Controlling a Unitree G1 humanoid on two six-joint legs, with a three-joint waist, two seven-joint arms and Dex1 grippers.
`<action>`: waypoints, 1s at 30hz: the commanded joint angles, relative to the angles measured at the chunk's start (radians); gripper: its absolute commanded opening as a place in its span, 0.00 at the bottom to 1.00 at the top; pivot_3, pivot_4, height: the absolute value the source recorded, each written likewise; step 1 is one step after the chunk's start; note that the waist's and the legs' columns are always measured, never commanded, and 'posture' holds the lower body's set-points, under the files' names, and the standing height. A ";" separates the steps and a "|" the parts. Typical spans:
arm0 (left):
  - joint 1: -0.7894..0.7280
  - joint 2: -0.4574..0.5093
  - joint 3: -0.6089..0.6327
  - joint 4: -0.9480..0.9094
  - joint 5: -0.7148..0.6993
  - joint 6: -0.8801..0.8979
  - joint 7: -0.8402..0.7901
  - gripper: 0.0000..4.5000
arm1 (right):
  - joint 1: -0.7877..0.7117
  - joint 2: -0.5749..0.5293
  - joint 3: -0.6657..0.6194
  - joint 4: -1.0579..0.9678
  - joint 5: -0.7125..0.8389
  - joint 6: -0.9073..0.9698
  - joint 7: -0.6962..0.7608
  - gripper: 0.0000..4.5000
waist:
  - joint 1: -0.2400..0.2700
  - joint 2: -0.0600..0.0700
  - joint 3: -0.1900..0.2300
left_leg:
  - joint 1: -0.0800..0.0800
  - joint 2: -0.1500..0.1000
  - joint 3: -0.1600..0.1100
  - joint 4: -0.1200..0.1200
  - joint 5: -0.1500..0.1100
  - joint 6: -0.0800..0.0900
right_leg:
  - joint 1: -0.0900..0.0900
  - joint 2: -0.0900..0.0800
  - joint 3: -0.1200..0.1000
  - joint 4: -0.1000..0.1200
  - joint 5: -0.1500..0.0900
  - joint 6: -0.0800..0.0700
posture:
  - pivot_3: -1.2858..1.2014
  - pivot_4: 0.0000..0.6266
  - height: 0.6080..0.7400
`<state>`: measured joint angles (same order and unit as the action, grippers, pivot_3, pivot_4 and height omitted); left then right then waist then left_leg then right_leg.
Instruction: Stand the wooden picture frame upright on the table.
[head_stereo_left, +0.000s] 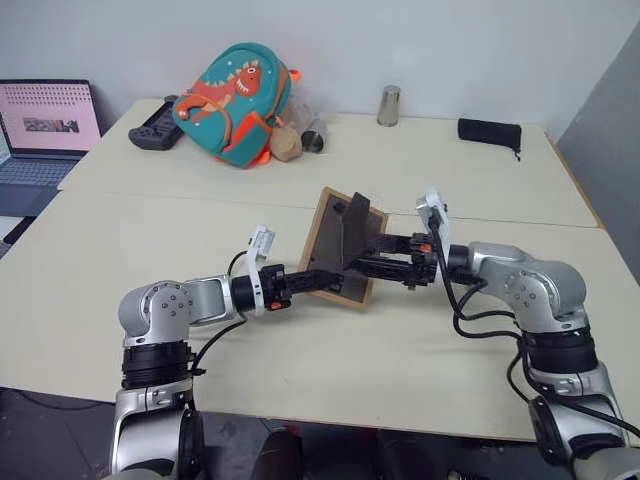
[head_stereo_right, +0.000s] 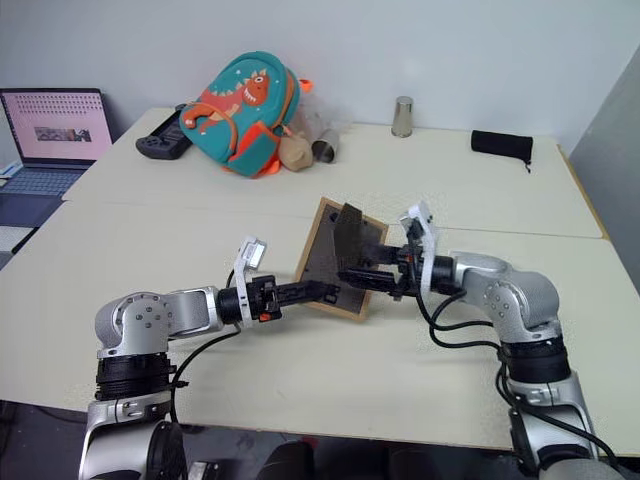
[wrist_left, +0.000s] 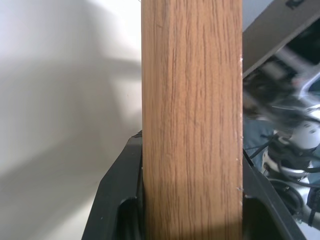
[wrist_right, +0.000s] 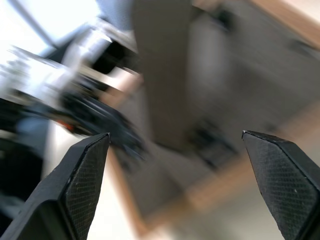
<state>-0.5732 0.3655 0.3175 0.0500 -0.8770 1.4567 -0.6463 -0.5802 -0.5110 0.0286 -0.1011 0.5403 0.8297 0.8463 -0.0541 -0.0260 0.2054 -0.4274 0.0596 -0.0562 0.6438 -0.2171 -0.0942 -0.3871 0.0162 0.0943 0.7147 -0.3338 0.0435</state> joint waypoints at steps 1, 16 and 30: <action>-0.035 -0.014 0.097 -0.003 -0.079 0.086 0.035 0.29 | 0.069 -0.090 0.031 -0.016 -0.183 -0.365 0.060 0.99 | 0.002 0.000 0.000 | 0.000 0.000 0.000 0.000 0.000 0.000 | 0.000 0.000 0.000 0.000 0.000 0.000 | 0.52 0.24 1.00; 0.038 -0.063 0.157 0.032 -0.577 0.158 0.401 0.29 | -0.157 -0.053 0.270 0.636 -1.186 -1.772 -0.726 0.99 | -0.006 0.000 0.000 | 0.002 0.001 0.001 0.001 0.003 -0.005 | 0.001 0.000 0.002 0.002 0.001 0.001 | 0.52 0.24 1.00; 0.156 0.063 -0.042 -0.020 -1.037 -0.101 0.721 0.29 | -0.270 -0.061 0.320 0.743 -1.357 -1.917 -1.003 0.61 | 0.001 0.000 0.000 | 0.003 0.000 0.001 0.001 0.003 -0.005 | 0.002 -0.002 0.002 0.002 0.001 0.001 | 0.52 0.24 1.00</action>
<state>-0.4254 0.4064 0.2997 0.0702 -1.8485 1.4094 0.0465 -0.8127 -0.5568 0.3602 0.6592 -0.8238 -1.0615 -0.1162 -0.0532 -0.0265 0.2055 -0.4249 0.0599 -0.0547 0.6452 -0.2143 -0.0990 -0.3856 0.0145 0.0963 0.7167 -0.3329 0.0440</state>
